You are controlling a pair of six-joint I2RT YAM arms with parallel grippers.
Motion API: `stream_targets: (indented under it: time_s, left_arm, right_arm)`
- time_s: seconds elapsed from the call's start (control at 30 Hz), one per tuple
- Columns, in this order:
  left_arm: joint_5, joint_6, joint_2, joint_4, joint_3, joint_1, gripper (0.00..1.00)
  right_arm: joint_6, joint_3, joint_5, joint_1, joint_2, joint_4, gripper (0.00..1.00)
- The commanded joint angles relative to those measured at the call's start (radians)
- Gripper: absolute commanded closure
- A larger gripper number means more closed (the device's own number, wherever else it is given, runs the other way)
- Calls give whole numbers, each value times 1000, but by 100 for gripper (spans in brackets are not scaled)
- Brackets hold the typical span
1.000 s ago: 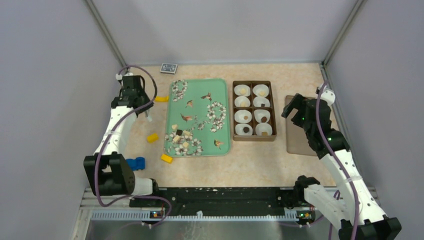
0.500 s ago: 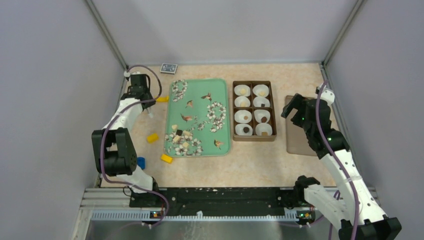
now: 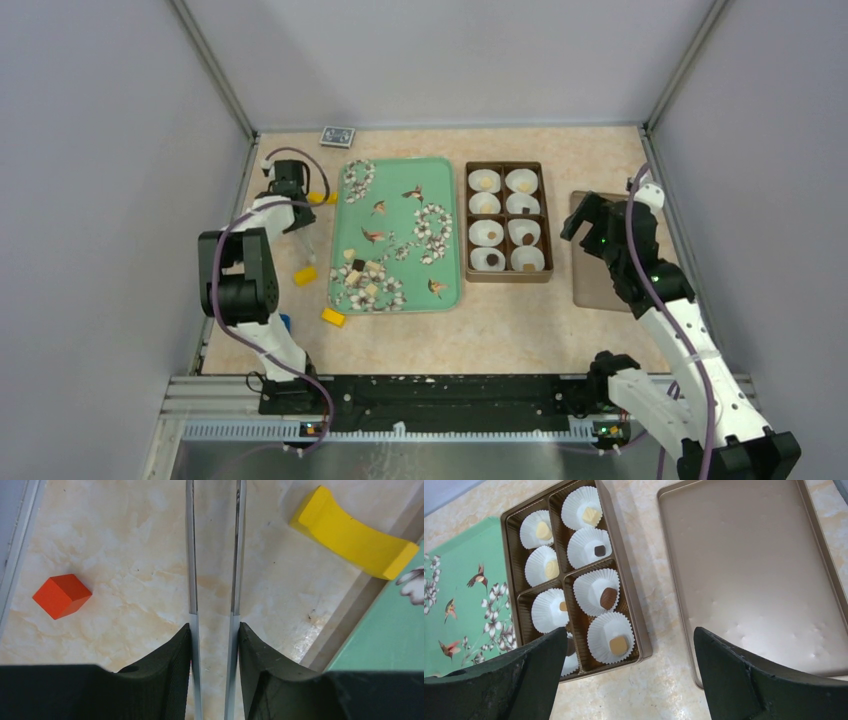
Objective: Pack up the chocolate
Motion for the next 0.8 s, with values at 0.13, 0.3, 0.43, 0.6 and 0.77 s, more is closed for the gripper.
stream_targets:
  time_s: [0.13, 0.3, 0.43, 0.6, 0.77]
  left_arm:
    - [-9, -28, 63, 14, -2, 7, 49]
    - [-1, -31, 49, -31, 25, 7, 41]
    - [-15, -47, -13, -103, 60, 5, 29]
    - [37, -62, -156, -154, 67, 4, 28]
    - [212, -55, -293, -160, 55, -46, 25]
  right_arm:
    - [-43, -32, 11, -1, 41, 28, 5]
    - [-39, -55, 53, -3, 95, 39, 5]
    - [-19, -76, 11, -73, 155, 76, 6]
    - [-6, -89, -27, -149, 274, 145, 14]
    - [-5, -75, -45, -177, 442, 217, 42]
